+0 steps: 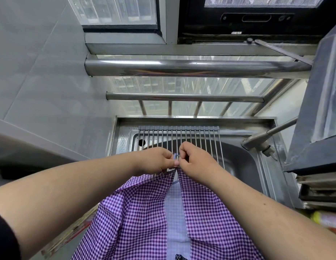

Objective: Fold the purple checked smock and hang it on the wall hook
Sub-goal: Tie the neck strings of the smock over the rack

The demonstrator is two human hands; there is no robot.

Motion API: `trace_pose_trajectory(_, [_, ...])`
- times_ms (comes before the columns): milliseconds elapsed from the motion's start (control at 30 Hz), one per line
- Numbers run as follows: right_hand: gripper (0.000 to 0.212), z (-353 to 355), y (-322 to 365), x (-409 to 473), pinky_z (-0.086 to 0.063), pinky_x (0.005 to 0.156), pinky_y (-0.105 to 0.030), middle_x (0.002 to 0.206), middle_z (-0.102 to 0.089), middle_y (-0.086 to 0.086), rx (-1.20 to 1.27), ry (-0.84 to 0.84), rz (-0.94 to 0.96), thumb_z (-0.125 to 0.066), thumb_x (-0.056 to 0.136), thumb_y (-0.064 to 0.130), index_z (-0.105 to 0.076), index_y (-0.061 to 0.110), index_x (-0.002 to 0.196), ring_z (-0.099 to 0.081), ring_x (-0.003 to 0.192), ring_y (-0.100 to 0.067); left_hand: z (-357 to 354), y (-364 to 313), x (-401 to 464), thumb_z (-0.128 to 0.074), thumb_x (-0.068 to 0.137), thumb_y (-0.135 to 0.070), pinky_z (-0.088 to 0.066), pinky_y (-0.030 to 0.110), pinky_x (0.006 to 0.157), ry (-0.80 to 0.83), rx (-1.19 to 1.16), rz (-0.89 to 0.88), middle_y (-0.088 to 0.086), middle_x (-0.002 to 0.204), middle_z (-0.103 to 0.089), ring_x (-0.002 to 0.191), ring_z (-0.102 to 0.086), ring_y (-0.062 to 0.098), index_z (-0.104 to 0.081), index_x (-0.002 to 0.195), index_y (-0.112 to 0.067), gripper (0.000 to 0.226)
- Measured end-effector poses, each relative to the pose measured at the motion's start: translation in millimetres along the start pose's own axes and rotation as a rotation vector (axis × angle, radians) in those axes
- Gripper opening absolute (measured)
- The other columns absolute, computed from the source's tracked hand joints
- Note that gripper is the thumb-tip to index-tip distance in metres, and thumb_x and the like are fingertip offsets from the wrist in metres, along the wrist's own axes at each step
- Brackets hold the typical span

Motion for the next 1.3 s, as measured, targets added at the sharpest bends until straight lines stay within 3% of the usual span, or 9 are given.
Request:
trace_pose_trajectory(200, [0.021, -2, -11, 3, -0.047, 0.066, -0.035, 0.079, -0.059, 0.006, 0.057, -0.030, -0.024, -0.061, 0.102, 0.024, -0.050, 0.027, 0.084, -0.049, 0.069, -0.011, -8, 5, 0, -0.056, 0.108, -0.034, -0.039, 0.025, 0.060, 0.126, -0.224, 0.071, -0.004, 0.070, -0.052, 0.060, -0.044, 0.008, -0.060, 0.086, -0.016, 0.029])
trace_pose_trajectory(300, [0.014, -3, -14, 2, -0.053, 0.069, -0.037, 0.084, -0.067, 0.005, 0.075, -0.019, -0.026, -0.066, 0.098, 0.025, -0.058, 0.030, 0.087, -0.055, 0.071, -0.010, -11, 8, 1, -0.052, 0.109, -0.028, -0.037, 0.024, 0.058, 0.138, -0.345, 0.105, -0.004, 0.071, -0.053, 0.059, -0.045, 0.007, -0.065, 0.091, -0.015, 0.026])
trace_pose_trajectory(433, [0.013, -4, -12, -1, -0.058, 0.075, -0.035, 0.086, -0.070, 0.007, 0.181, -0.027, -0.009, -0.073, 0.091, 0.038, -0.063, 0.030, 0.091, -0.061, 0.074, -0.006, -6, 13, 7, -0.056, 0.107, -0.031, -0.036, 0.025, 0.057, 0.072, -0.343, 0.101, -0.001, 0.070, -0.051, 0.059, -0.044, 0.008, -0.059, 0.095, -0.009, 0.025])
trace_pose_trajectory(667, [0.022, 8, -5, 3, -0.049, 0.080, -0.024, 0.102, -0.057, 0.015, 0.003, -0.123, 0.037, -0.070, 0.098, 0.047, -0.060, 0.032, 0.086, -0.058, 0.090, -0.003, 0, 17, 9, -0.064, 0.103, -0.037, -0.040, 0.025, 0.053, -0.020, -0.346, 0.108, 0.000, 0.064, -0.052, 0.055, -0.044, 0.011, -0.060, 0.078, -0.015, 0.033])
trace_pose_trajectory(800, [0.019, 4, -12, 1, -0.050, 0.081, -0.028, 0.104, -0.053, 0.015, -0.062, -0.092, 0.019, -0.066, 0.102, 0.041, -0.058, 0.031, 0.088, -0.057, 0.089, -0.003, 26, 23, 7, -0.057, 0.105, -0.044, -0.045, 0.031, 0.068, -0.189, 0.086, 0.129, -0.002, 0.079, -0.063, 0.069, -0.053, 0.015, -0.069, 0.089, -0.017, 0.034])
trace_pose_trajectory(933, [0.020, -3, -22, -2, -0.054, 0.085, -0.036, 0.104, -0.055, 0.015, -0.151, -0.024, -0.035, -0.059, 0.105, 0.046, -0.059, 0.032, 0.091, -0.057, 0.088, -0.004, 43, 22, 7, -0.050, 0.108, -0.042, -0.046, 0.031, 0.066, -0.232, 0.499, 0.147, 0.002, 0.091, -0.068, 0.077, -0.061, 0.015, -0.067, 0.097, -0.017, 0.032])
trace_pose_trajectory(1067, [0.021, -11, -33, -4, -0.054, 0.080, -0.034, 0.108, -0.058, 0.013, -0.245, 0.041, -0.070, -0.056, 0.106, 0.046, -0.061, 0.029, 0.096, -0.061, 0.091, -0.007, 59, 30, 8, -0.047, 0.110, -0.036, -0.043, 0.031, 0.059, -0.274, 0.647, 0.174, 0.003, 0.087, -0.065, 0.070, -0.058, 0.015, -0.062, 0.093, -0.015, 0.031])
trace_pose_trajectory(1233, [0.032, -19, -50, -2, -0.045, 0.057, -0.032, 0.078, -0.060, 0.002, -0.316, 0.088, -0.138, -0.056, 0.107, 0.037, -0.059, 0.018, 0.082, -0.055, 0.063, -0.013, 62, 33, 10, -0.045, 0.110, -0.035, -0.040, 0.031, 0.058, -0.298, 0.675, 0.195, 0.000, 0.083, -0.061, 0.071, -0.057, 0.014, -0.056, 0.084, -0.019, 0.033])
trace_pose_trajectory(1300, [0.028, -22, -52, -3, -0.047, 0.060, -0.033, 0.086, -0.061, 0.003, -0.295, 0.084, -0.141, -0.054, 0.107, 0.035, -0.055, 0.021, 0.084, -0.058, 0.069, -0.014, 56, 33, 11, -0.043, 0.110, -0.034, -0.040, 0.030, 0.060, -0.296, 0.642, 0.184, -0.001, 0.087, -0.060, 0.075, -0.057, 0.012, -0.057, 0.090, -0.019, 0.029])
Point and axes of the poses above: each hand's wrist, its own x-axis towards the middle knuckle, its own z-axis out of the back of the hand, y = z × x, the point moved 10 cm from there along x, towards the middle knuckle
